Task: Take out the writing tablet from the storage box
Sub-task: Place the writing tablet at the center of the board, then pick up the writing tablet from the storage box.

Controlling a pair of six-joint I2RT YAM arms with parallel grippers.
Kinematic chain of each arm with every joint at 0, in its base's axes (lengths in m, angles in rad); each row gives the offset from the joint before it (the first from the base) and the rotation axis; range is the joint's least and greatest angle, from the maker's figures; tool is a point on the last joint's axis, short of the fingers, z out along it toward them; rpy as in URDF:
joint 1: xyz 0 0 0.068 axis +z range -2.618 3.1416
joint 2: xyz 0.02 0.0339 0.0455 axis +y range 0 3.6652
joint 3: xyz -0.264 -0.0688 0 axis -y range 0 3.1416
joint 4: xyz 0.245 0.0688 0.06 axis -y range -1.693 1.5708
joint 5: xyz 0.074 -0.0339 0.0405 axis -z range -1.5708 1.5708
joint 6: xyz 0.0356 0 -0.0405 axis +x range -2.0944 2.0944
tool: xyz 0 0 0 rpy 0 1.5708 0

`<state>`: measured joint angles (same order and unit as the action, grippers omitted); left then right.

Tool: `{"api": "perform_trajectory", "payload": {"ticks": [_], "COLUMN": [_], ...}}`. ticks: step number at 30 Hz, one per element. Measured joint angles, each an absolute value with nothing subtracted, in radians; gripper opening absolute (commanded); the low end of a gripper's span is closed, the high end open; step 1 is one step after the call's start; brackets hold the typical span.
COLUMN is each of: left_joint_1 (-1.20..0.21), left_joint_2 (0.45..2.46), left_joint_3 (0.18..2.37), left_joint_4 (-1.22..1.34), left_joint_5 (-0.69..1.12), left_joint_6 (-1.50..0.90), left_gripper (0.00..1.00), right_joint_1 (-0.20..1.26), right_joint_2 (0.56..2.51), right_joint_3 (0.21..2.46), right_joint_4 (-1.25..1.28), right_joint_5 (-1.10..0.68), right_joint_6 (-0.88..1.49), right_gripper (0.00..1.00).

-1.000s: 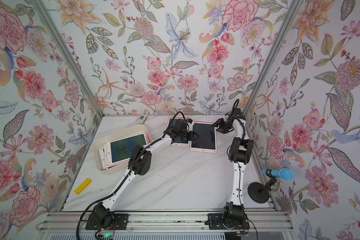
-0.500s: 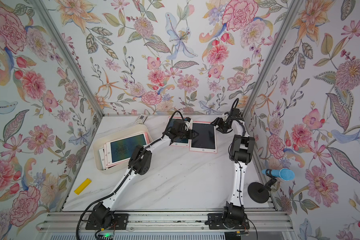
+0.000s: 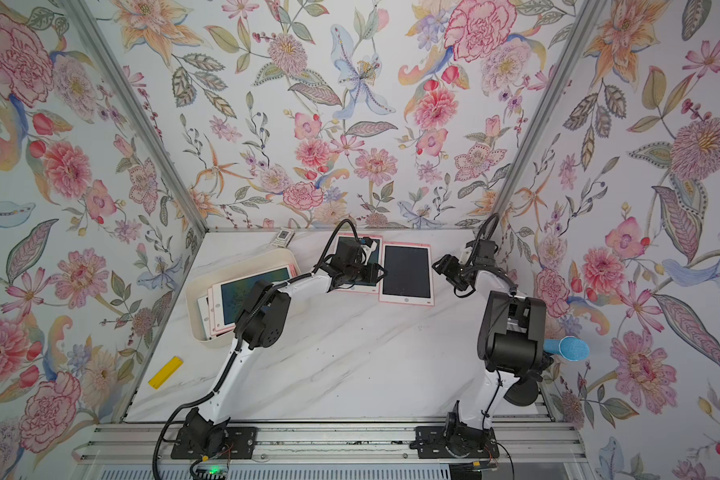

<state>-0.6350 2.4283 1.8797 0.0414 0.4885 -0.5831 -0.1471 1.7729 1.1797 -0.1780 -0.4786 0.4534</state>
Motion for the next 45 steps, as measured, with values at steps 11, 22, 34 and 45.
{"api": "perform_trajectory", "payload": {"ticks": [11,22,34,45], "left_joint_1": [-0.598,-0.344,-0.205,-0.108], "left_joint_2": [1.768,1.374,1.350,1.328], "left_joint_3": [1.206,0.878,0.768,0.724], "left_joint_4": [0.150,0.086,0.052,0.046], "left_joint_5": [0.371,0.253,0.259,0.284], "left_joint_6": [-0.571,-0.572,-0.571,-0.560], "left_gripper": [0.53,0.54,0.54,0.54], "right_joint_1": [0.095,0.123,0.117,0.090], "right_joint_2": [1.564,1.630,1.783,1.893], "right_joint_3": [0.785,0.752,0.857,0.994], "right_joint_4": [-0.103,0.039,0.135,0.124], "right_joint_5": [-0.478,-0.482,-0.496,-0.508], "right_joint_6": [0.533,0.577,0.593,0.583], "right_gripper": [0.69,0.68,0.67,0.64]}}
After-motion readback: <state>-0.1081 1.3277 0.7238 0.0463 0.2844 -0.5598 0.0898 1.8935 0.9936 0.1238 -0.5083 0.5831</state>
